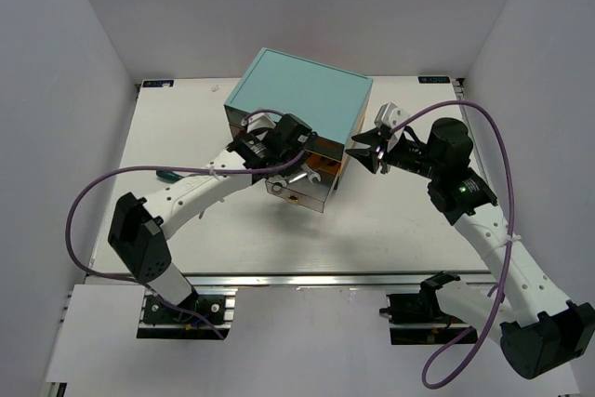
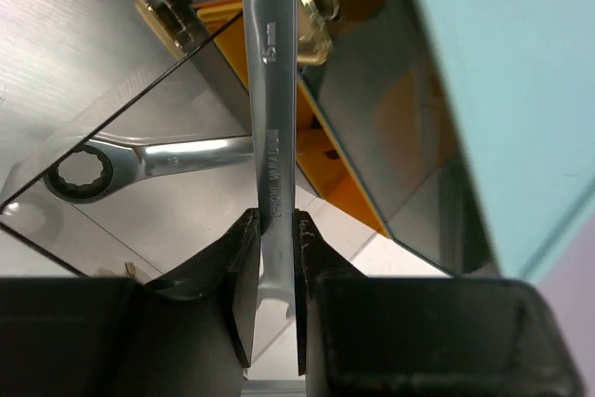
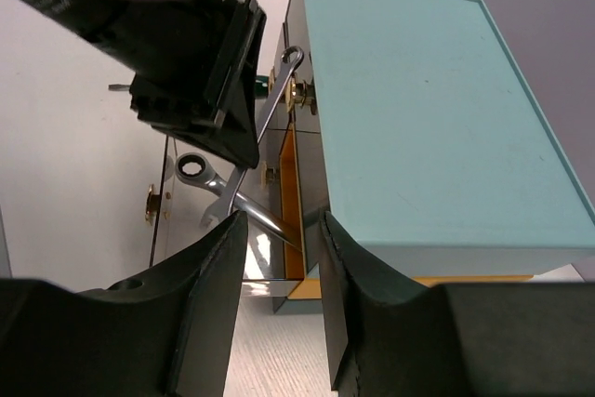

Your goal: Sort the tools into containers

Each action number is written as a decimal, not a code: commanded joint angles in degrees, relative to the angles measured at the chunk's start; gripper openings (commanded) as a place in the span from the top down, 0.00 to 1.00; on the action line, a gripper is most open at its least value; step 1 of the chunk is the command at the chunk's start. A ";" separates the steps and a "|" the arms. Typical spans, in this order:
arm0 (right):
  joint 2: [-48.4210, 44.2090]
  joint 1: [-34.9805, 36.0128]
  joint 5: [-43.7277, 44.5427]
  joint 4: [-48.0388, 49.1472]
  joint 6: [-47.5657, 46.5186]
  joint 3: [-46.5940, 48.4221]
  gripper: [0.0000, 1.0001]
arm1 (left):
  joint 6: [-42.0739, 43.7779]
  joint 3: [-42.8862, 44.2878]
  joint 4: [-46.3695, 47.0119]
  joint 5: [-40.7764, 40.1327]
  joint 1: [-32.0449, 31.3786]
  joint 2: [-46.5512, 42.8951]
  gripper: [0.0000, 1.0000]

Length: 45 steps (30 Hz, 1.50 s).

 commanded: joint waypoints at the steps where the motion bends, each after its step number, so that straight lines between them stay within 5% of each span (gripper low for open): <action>1: -1.63 -0.70 0.57 0.94 -0.90 -0.24 0.58 | -1.70 1.94 1.21 -3.00 -1.39 0.49 1.00; 7: -1.89 -1.14 0.48 0.94 -0.90 -0.60 0.57 | -3.02 3.96 -2.22 -3.17 -3.07 2.87 0.99; 9: -1.89 -1.14 0.22 0.85 -0.90 -0.68 0.56 | -3.19 3.96 -2.57 -2.47 -3.33 2.52 0.78; 10: -1.80 -1.23 0.13 0.85 -0.90 -0.68 0.56 | -3.11 4.05 -2.66 -2.47 -3.77 2.43 0.58; 13: -1.80 -1.14 -0.31 0.85 -0.73 -1.04 0.56 | -3.02 4.92 -3.62 -2.38 -4.30 1.20 0.38; 18: -1.63 -1.14 -0.84 0.85 -0.73 -1.04 0.56 | -3.02 5.46 -6.87 -3.25 -4.74 -1.87 0.34; 22: -1.36 -1.14 -1.71 0.68 -0.73 -0.69 0.56 | -2.67 4.93 -10.39 -8.68 -4.74 -6.53 0.50; 26: -0.40 -1.23 -7.06 -1.85 -3.87 0.37 0.55 | -1.87 0.99 -14.60 -14.68 -4.21 -12.94 0.99; 30: 4.42 1.30 -15.52 -5.99 -5.03 4.23 0.58 | -3.01 -5.76 -19.88 -15.30 -1.49 -18.81 1.00; 38: 16.47 14.76 3.89 -5.66 -7.41 8.36 0.77 | -6.87 -19.06 -21.90 -15.83 -0.43 -34.48 1.00; 45: 24.38 20.39 17.86 -2.05 -4.33 10.74 0.63 | -10.31 -23.54 -25.42 -15.30 -0.52 -41.43 1.00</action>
